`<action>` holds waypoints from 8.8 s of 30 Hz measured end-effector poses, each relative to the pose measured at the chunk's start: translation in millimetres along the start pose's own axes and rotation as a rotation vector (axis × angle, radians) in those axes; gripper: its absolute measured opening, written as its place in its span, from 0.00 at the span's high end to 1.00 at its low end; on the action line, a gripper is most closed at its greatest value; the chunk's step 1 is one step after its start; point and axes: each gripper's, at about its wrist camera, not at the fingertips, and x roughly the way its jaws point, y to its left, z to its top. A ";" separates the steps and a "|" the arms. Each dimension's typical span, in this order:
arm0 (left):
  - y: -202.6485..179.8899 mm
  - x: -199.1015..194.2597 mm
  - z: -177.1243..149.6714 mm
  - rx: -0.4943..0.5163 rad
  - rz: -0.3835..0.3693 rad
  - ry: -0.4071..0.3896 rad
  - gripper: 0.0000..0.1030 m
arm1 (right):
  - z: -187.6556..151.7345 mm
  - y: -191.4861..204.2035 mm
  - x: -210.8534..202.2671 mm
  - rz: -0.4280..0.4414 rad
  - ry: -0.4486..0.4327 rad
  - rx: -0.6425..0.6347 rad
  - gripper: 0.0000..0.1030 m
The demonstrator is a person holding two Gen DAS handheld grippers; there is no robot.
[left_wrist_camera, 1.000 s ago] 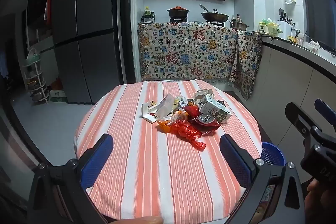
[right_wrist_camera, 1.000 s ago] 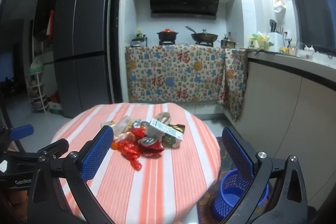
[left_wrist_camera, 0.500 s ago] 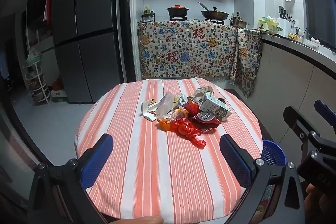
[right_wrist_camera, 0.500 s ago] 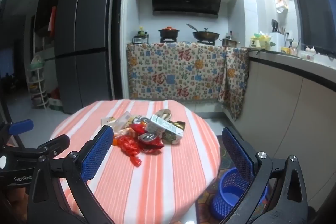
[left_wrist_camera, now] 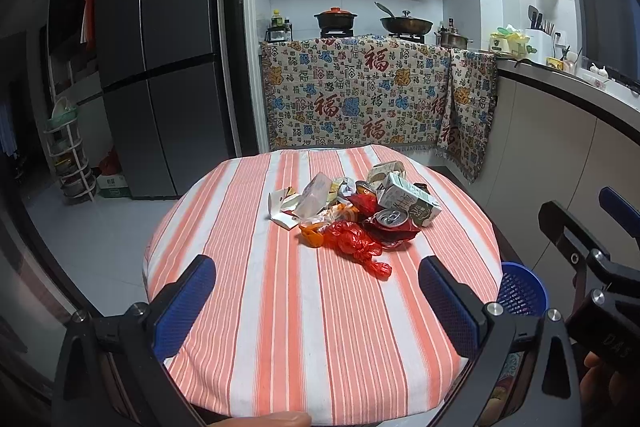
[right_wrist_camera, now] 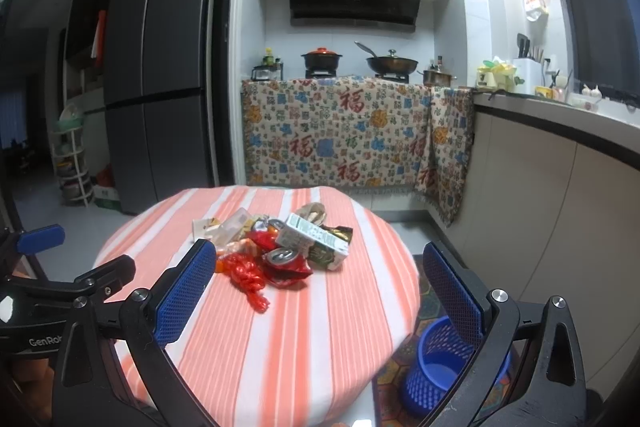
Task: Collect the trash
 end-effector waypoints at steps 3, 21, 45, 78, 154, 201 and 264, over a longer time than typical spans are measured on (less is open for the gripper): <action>-0.3 0.3 -0.6 0.000 0.000 0.000 0.00 | 0.2 0.3 -0.4 -0.002 -0.001 -0.001 0.00; -1.2 -0.1 -1.2 0.003 0.001 0.002 0.00 | 0.5 1.5 -1.0 -0.001 0.001 -0.004 0.00; -2.5 -0.3 -1.8 0.004 0.000 0.004 0.00 | -0.7 0.4 -2.8 -0.010 -0.001 -0.008 0.00; 2.5 2.9 3.9 -0.017 0.016 0.018 0.00 | -1.6 -2.0 -1.0 -0.029 0.005 -0.004 0.00; -1.3 204.9 -41.1 -0.016 -0.320 0.443 0.32 | -73.7 -35.4 257.9 0.329 0.471 0.108 0.01; -61.5 200.3 -46.4 0.036 -0.334 0.431 0.55 | -89.0 -37.8 224.2 0.544 0.528 -0.059 0.65; -521.4 289.4 -24.5 0.355 -0.785 0.471 0.38 | -114.3 -430.8 227.5 -0.047 0.549 0.553 0.60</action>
